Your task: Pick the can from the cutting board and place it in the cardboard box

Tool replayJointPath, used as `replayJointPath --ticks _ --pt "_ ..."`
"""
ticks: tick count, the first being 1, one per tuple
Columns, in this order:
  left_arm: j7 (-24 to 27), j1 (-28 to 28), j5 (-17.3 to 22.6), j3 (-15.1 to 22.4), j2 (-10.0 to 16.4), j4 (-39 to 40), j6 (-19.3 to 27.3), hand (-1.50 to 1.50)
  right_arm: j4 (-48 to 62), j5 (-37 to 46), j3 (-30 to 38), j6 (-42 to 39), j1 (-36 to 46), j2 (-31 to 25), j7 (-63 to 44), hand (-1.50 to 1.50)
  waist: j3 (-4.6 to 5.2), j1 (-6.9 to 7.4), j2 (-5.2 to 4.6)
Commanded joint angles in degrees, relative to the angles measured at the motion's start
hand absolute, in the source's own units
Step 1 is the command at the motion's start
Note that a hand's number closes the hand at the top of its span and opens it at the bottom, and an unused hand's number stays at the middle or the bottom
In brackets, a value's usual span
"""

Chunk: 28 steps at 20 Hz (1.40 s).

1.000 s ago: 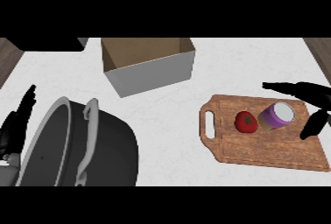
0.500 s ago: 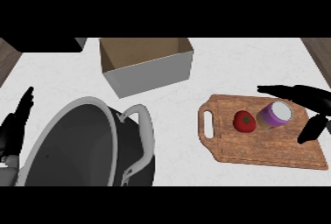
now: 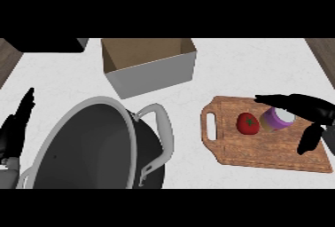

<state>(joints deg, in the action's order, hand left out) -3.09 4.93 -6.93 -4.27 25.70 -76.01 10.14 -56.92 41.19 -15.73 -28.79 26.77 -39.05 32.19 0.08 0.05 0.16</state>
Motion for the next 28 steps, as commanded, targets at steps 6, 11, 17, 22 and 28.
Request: replayJointPath --ticks 6,11,17,22,28 --pt "-0.36 1.83 -3.35 0.47 -3.7 1.74 1.33 0.0 0.94 5.5 2.2 9.34 -0.34 7.99 -3.19 1.5 -0.08 -0.09 -0.19" --pt "1.56 -1.41 -2.03 -1.59 -1.78 -0.31 -2.08 0.0 6.55 8.08 5.45 17.6 1.87 9.11 -0.05 1.5 -0.1 0.48 -0.22" --pt "-1.57 0.05 -2.67 -2.15 -2.04 0.15 0.3 0.0 3.06 8.36 10.41 22.81 -1.85 21.53 -34.17 1.5 0.21 -2.42 1.01" --pt "-0.94 -0.97 -2.71 -2.15 -1.56 0.39 -0.43 0.0 -5.5 15.44 9.05 32.78 -4.15 29.93 -54.08 1.5 0.22 -2.67 1.14" --pt "0.95 -1.49 -1.76 -3.55 -0.79 1.21 -1.4 0.0 -25.39 28.32 1.59 31.13 -4.92 32.88 -73.54 1.5 0.15 -2.36 1.0"
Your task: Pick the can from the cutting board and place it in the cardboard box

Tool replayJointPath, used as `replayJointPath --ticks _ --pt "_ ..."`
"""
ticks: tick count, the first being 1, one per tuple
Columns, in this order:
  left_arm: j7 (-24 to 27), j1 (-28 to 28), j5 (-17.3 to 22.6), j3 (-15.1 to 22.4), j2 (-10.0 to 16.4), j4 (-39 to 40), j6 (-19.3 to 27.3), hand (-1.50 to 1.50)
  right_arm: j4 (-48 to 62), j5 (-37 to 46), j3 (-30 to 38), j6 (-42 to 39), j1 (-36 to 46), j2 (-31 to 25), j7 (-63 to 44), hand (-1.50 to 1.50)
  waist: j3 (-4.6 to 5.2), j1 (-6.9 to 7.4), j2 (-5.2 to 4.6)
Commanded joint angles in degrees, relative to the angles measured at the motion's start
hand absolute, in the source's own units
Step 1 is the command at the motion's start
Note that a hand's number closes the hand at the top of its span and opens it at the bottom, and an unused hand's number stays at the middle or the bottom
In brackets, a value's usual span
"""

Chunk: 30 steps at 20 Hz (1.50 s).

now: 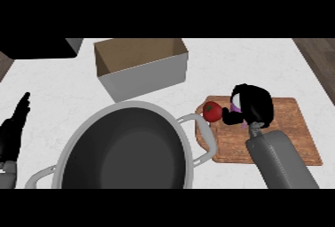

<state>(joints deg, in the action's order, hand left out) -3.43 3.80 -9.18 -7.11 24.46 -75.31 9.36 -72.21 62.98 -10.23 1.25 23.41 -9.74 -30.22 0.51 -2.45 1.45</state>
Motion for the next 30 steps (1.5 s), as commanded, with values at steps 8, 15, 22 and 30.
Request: replayJointPath --ticks 8,15,22,30 --pt "-0.33 3.47 0.55 -0.68 0.48 1.33 -2.58 0.0 -26.1 17.32 -13.68 -8.55 4.76 7.88 -18.51 1.5 -0.47 2.04 -1.21" --pt "0.21 2.27 -0.66 0.81 -0.96 -1.11 -3.16 0.0 -11.52 4.69 -8.57 -1.27 22.96 9.69 -20.87 1.5 -0.5 4.17 -1.69" --pt "0.84 2.31 -1.86 0.64 -1.46 -1.98 -2.27 0.0 7.33 -3.21 -2.65 9.14 38.49 9.73 -20.83 1.5 -0.48 5.16 -2.0" --pt "-0.39 4.76 -2.09 1.11 -2.37 -0.27 -3.21 0.0 29.63 -13.33 4.3 18.69 49.26 9.73 -14.1 1.5 -0.46 5.85 -2.49"
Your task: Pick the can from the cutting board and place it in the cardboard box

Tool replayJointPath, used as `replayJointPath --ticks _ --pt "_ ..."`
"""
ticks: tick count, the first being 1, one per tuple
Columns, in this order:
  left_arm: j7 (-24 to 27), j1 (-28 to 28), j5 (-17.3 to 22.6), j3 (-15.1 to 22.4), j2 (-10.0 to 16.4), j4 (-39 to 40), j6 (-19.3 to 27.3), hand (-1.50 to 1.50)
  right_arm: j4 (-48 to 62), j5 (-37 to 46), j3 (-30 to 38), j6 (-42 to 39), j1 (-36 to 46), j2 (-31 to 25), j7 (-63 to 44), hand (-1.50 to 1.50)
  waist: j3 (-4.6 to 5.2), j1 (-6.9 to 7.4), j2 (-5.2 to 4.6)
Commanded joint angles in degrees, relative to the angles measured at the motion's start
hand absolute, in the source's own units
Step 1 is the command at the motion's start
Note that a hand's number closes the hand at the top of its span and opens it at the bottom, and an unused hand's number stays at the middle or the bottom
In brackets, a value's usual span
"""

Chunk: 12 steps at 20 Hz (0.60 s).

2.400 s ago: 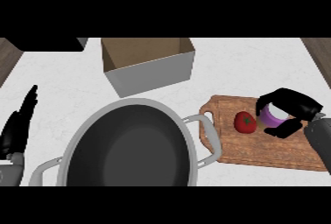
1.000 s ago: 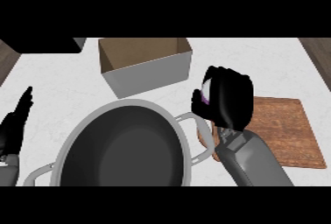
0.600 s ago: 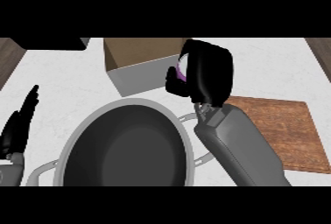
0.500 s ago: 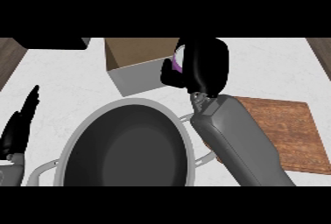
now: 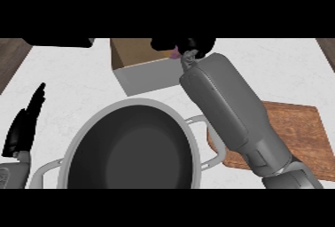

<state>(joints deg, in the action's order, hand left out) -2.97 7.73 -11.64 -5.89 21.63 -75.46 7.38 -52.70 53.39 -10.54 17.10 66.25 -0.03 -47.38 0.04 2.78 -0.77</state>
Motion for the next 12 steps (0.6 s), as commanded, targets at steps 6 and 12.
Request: replayJointPath --ticks 6,12 --pt "-0.89 1.99 -1.97 1.3 -1.09 -0.15 0.87 0.0 24.19 -5.68 7.17 10.61 9.86 0.03 10.05 1.5 0.03 1.47 -0.87" --pt "-1.76 4.95 -1.1 1.28 -1.38 0.22 -0.21 0.0 33.39 -4.31 8.85 16.91 11.53 0.03 8.72 1.5 0.07 2.93 -1.77"
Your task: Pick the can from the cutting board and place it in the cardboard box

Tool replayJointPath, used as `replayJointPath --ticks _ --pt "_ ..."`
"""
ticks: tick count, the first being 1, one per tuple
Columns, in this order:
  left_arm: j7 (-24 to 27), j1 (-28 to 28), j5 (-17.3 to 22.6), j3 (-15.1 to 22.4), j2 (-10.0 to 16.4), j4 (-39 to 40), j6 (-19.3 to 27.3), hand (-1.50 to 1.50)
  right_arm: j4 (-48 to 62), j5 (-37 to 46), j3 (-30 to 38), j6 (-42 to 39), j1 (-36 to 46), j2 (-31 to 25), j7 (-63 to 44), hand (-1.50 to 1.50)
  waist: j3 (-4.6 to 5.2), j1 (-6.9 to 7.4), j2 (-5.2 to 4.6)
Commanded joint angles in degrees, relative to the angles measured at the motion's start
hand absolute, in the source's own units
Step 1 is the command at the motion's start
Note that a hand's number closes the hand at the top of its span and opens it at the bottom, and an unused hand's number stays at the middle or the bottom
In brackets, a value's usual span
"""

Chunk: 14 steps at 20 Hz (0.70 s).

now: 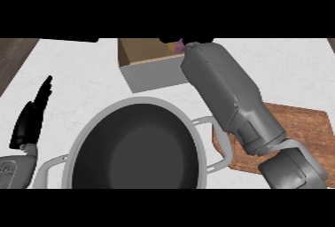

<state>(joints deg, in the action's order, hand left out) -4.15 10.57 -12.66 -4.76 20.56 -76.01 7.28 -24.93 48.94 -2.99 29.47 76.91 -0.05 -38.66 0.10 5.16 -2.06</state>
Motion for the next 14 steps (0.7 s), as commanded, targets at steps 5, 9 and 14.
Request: replayJointPath --ticks 5,9,14 --pt "0.8 -0.46 -1.01 1.68 -0.96 -0.89 -0.22 0.0 8.16 -6.09 7.47 5.36 -0.96 -0.21 4.1 -1.5 -0.11 1.38 -0.65" --pt "0.18 1.47 0.27 -0.07 1.38 -0.63 -2.15 0.0 9.24 -7.32 8.73 7.47 0.42 -0.29 7.45 -1.5 -0.11 2.19 -1.0" --pt "0.95 0.51 -1.54 1.99 -1.48 0.22 -0.14 0.0 8.68 -8.02 9.26 14.03 1.35 0.05 12.69 -1.5 -0.08 2.12 -0.9"
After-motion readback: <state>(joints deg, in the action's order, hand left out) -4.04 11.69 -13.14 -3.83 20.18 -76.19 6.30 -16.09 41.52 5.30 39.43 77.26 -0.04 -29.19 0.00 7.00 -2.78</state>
